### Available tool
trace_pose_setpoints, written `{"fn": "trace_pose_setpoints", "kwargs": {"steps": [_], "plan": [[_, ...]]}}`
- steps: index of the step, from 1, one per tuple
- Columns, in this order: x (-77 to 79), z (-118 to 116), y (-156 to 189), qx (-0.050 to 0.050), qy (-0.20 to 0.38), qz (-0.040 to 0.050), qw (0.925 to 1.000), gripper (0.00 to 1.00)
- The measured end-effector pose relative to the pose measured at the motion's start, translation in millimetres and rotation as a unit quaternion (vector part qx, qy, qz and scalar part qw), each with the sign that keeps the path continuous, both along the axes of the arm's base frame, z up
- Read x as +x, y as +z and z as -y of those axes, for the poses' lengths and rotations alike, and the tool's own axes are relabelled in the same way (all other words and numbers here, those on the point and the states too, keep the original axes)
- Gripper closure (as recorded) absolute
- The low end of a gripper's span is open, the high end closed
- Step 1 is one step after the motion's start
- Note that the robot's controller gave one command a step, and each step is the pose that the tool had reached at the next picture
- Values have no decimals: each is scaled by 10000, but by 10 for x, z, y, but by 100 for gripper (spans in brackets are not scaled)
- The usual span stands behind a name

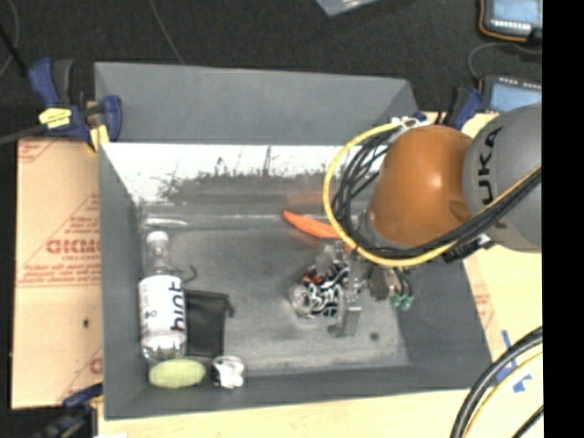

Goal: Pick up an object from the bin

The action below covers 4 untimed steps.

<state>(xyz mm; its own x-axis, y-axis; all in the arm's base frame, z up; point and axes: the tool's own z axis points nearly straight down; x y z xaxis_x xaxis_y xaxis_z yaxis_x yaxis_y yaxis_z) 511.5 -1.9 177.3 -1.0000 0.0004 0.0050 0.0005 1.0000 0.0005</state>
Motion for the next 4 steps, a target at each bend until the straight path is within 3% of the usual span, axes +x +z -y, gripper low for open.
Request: {"fn": "trace_pose_setpoints", "kwargs": {"steps": [2, 3, 4], "plan": [[-29, 3, 113, -2, 65, 30, 10000, 0], [106, 55, -239, -3, 30, 91, 10000, 0], [89, 112, -499, 4, -43, -23, 10000, 0]]}}
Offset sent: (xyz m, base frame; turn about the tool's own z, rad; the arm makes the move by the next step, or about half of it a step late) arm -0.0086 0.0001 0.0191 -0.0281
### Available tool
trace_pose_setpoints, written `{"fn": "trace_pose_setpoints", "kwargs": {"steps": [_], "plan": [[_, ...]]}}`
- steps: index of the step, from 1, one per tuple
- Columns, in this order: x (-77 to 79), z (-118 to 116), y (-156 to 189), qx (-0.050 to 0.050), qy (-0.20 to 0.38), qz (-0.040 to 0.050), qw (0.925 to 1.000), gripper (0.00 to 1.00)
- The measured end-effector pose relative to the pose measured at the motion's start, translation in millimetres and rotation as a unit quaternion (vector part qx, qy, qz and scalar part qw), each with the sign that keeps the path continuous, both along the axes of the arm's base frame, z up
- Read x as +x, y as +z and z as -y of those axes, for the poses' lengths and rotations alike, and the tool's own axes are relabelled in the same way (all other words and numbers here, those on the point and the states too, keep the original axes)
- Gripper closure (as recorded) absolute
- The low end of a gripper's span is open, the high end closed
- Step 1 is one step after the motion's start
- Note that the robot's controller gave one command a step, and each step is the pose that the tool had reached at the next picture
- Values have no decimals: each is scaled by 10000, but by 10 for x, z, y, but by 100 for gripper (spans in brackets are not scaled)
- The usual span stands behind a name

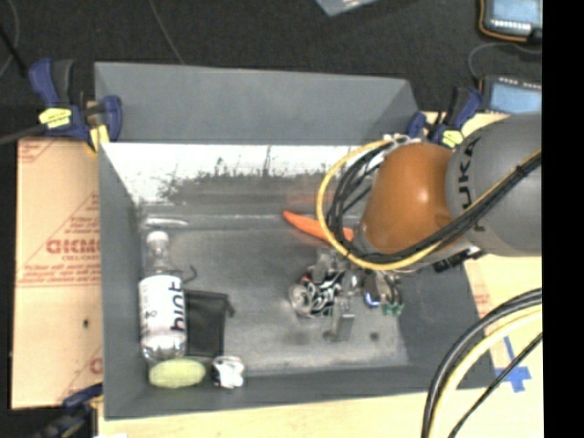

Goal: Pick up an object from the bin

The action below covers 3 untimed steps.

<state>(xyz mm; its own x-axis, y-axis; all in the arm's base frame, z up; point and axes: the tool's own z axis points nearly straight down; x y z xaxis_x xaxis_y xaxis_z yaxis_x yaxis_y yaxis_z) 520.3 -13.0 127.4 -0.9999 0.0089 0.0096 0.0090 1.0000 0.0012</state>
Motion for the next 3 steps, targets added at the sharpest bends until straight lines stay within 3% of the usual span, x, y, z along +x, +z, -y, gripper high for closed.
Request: {"fn": "trace_pose_setpoints", "kwargs": {"steps": [1, 2, 3], "plan": [[87, 145, -157, -10, -184, 131, 9997, 100], [78, 137, -169, -5, -179, 117, 9998, 0], [76, 139, -173, -7, -179, 113, 9998, 100]]}}
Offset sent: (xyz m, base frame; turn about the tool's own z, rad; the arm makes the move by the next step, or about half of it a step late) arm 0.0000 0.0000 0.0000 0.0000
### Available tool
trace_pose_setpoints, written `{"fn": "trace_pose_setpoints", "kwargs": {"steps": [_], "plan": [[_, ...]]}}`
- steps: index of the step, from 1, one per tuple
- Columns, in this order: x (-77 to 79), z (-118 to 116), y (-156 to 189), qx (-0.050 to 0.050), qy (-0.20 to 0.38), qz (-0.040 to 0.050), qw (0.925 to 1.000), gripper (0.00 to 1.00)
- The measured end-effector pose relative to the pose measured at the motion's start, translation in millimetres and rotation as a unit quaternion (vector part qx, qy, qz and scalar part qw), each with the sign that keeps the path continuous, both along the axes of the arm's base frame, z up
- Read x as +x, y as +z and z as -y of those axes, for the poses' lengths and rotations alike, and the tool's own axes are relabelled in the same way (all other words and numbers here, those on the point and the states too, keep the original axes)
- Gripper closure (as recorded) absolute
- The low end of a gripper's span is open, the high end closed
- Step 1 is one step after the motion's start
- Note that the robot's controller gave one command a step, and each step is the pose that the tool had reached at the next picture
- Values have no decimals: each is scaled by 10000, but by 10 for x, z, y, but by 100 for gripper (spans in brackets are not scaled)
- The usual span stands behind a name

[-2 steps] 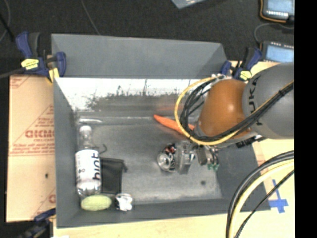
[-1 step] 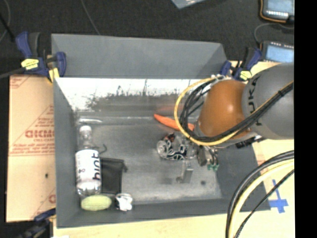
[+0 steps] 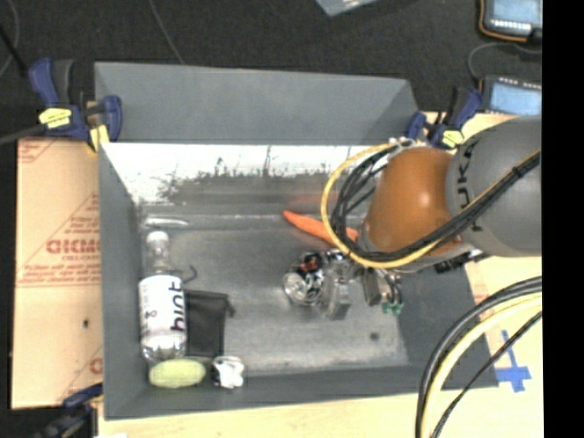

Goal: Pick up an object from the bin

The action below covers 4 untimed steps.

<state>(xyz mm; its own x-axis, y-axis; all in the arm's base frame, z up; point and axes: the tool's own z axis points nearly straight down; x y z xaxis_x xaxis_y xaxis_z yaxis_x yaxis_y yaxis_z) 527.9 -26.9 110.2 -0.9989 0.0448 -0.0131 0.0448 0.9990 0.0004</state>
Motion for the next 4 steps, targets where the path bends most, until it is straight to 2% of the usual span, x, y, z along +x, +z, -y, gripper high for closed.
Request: {"fn": "trace_pose_setpoints", "kwargs": {"steps": [1, 2, 3, 4], "plan": [[0, 0, 0, 0, 1, 0, 10000, 0], [0, 0, 0, 0, 1, 0, 10000, 0], [529, -293, 330, -2, 22, 0, 10000, 0], [705, -348, 469, 13, -53, 56, 10000, 0]]}}
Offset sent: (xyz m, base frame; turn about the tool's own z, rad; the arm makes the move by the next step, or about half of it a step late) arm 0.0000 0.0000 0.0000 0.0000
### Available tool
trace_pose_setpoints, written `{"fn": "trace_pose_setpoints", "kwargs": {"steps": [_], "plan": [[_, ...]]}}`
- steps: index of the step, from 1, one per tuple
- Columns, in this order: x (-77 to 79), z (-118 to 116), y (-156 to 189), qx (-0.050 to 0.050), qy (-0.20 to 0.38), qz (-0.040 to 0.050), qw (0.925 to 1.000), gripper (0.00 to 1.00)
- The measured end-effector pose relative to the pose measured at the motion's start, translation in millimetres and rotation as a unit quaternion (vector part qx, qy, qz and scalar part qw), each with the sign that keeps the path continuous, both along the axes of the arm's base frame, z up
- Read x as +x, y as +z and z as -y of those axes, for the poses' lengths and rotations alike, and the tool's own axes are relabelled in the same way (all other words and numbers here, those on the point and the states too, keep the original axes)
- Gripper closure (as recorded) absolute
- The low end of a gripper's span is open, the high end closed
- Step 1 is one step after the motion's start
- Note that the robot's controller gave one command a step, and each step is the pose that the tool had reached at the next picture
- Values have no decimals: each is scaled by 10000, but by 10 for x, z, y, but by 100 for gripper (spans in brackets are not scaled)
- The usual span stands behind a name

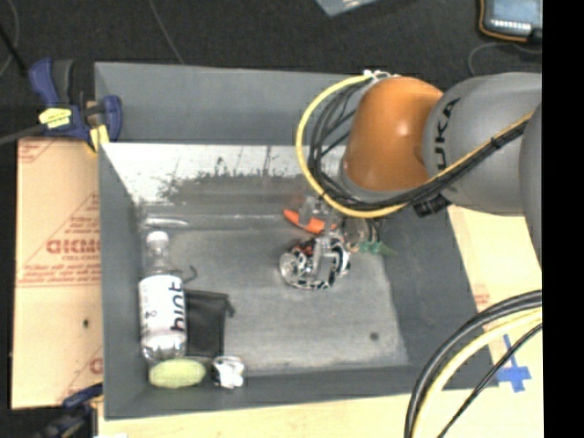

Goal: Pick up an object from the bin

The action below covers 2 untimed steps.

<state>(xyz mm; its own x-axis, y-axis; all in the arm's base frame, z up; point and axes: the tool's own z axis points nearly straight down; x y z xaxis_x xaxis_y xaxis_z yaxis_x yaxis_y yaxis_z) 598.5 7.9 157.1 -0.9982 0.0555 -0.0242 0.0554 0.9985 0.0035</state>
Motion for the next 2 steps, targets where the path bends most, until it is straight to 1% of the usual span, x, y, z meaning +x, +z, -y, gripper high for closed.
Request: {"fn": "trace_pose_setpoints", "kwargs": {"steps": [1, 2], "plan": [[-101, 321, -451, -18, 24, 6, 10000, 0], [-121, 399, -603, -20, 43, -17, 10000, 0]]}}
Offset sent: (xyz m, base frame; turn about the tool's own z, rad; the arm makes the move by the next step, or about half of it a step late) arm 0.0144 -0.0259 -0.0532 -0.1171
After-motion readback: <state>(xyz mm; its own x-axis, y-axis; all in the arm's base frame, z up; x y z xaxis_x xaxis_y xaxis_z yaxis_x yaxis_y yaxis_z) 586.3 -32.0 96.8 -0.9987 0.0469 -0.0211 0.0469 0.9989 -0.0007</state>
